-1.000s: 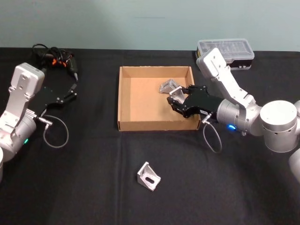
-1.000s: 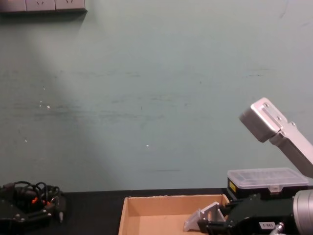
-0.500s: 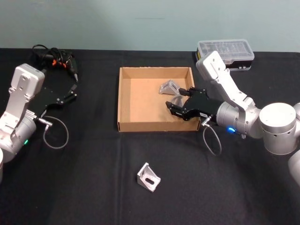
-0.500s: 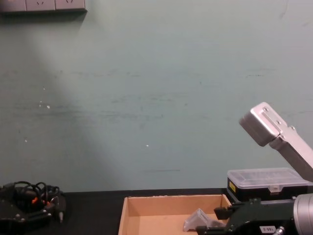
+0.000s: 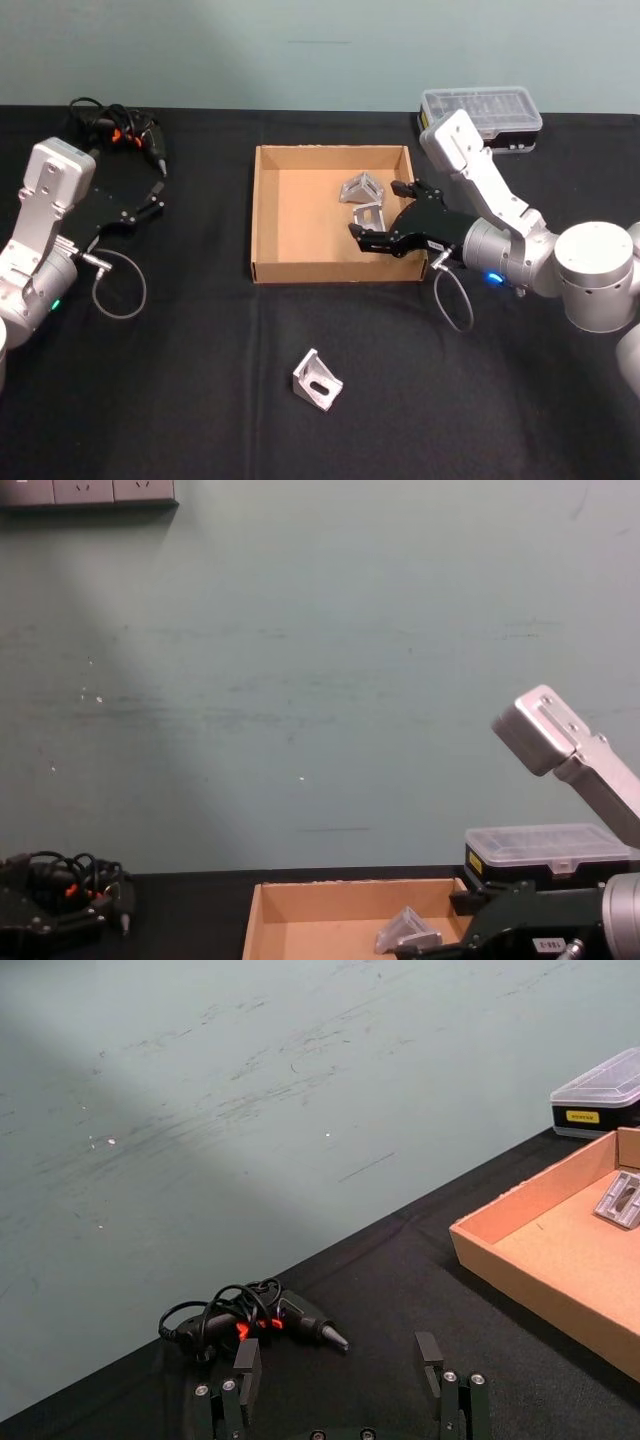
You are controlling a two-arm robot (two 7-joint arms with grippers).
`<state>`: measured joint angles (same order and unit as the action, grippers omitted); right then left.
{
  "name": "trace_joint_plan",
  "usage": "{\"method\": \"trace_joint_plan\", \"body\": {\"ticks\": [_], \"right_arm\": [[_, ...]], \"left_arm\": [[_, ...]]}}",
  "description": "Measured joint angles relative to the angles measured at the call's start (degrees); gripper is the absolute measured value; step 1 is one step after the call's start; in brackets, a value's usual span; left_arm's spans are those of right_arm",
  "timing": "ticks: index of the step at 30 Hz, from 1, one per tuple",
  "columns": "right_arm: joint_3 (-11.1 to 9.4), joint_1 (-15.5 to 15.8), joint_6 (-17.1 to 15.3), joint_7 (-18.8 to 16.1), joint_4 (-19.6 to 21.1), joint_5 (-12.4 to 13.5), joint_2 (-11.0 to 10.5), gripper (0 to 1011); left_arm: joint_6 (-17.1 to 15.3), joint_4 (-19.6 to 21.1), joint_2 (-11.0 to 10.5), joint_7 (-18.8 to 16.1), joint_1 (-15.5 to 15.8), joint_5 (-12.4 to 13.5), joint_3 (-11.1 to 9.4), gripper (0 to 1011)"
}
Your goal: Use one hand to pick up the angle iron from the table and place it into the box.
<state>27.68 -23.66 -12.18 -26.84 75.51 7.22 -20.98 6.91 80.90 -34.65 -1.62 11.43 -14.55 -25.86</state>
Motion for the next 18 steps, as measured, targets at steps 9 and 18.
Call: {"method": "trace_joint_plan", "body": {"ticks": [9, 18], "right_arm": [[-0.97, 0.47, 1.16, 0.64, 0.46, 0.27, 0.31, 1000], [-3.20, 1.30, 2.50, 1.58, 4.68, 1.62, -0.17, 1000]], "left_arm": [[0.00, 0.00, 0.00, 0.00, 0.00, 0.00, 0.00, 1000], [0.00, 0.00, 0.00, 0.00, 0.00, 0.00, 0.00, 1000]]}}
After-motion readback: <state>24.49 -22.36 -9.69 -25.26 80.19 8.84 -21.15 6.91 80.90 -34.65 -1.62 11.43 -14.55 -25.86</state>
